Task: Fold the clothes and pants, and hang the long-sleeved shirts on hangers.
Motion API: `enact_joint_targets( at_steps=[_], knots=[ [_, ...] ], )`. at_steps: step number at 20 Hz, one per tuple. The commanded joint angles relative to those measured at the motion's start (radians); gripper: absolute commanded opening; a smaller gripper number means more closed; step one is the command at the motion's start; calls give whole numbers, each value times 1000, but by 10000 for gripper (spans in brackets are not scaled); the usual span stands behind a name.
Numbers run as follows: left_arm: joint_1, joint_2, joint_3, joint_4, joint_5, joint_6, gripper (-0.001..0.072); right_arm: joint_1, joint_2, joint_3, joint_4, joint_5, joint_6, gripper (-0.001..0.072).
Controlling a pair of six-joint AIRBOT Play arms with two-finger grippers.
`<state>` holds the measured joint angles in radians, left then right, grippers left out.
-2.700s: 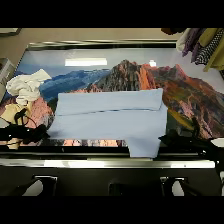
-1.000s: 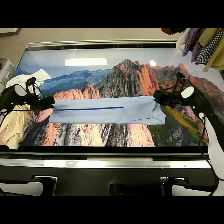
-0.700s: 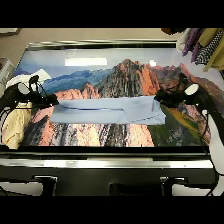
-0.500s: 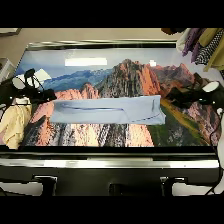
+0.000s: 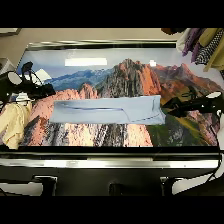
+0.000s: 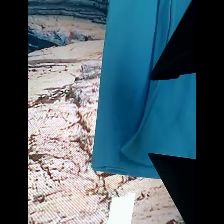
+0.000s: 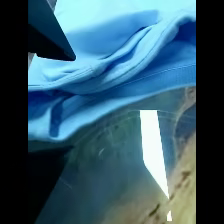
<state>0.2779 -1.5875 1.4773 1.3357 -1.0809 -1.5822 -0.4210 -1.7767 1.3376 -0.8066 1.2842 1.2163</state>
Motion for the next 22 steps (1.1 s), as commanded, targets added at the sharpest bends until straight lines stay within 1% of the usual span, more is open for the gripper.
enact_joint_targets(
  at_steps=[1, 4, 6, 8, 10, 12, 13, 14, 15, 16, 18, 19, 20, 22],
  knots=[
    [-5, 0, 3, 0, -2, 0, 532, 13, -45, 1, 54, -28, -54, 611],
    [-10, 0, 3, 0, -3, 0, 532, 32, -71, 1, 113, -25, -74, 610],
    [-13, -1, 3, 0, -2, -1, 532, 66, -78, 1, 122, -25, -83, 607],
    [-16, -1, 3, -2, -3, -3, 532, 104, -78, 1, 107, -31, -87, 540],
    [-18, -2, 3, -20, -3, -16, 531, 139, -78, 1, 72, -51, -86, 417],
    [-26, -2, 3, -64, -5, -13, 525, 160, -71, 1, 56, -77, -75, 151],
    [-31, -2, 3, -93, -5, -11, 443, 166, -57, 2, 56, -88, -60, 69],
    [-39, -3, 3, -143, -4, -10, 157, 166, -35, 5, 50, -95, -48, 34],
    [-50, -5, 3, -204, -2, 23, 23, 166, -5, 14, 18, -92, -3, 33],
    [-68, -11, 3, -261, 4, 55, 20, 166, 24, 30, -47, -80, 68, 33],
    [-127, -42, 3, -319, 16, 52, 20, 166, 86, 78, -188, -16, 173, 33],
    [-167, -69, 3, -343, 24, 37, 20, 166, 119, 101, -249, 9, 226, 33],
    [-216, -102, 3, -378, 36, 21, 20, 166, 153, 122, -293, 31, 268, 33],
    [-326, -169, 3, -455, 91, 18, 19, 166, 208, 169, -349, 73, 318, 33]
  ],
)
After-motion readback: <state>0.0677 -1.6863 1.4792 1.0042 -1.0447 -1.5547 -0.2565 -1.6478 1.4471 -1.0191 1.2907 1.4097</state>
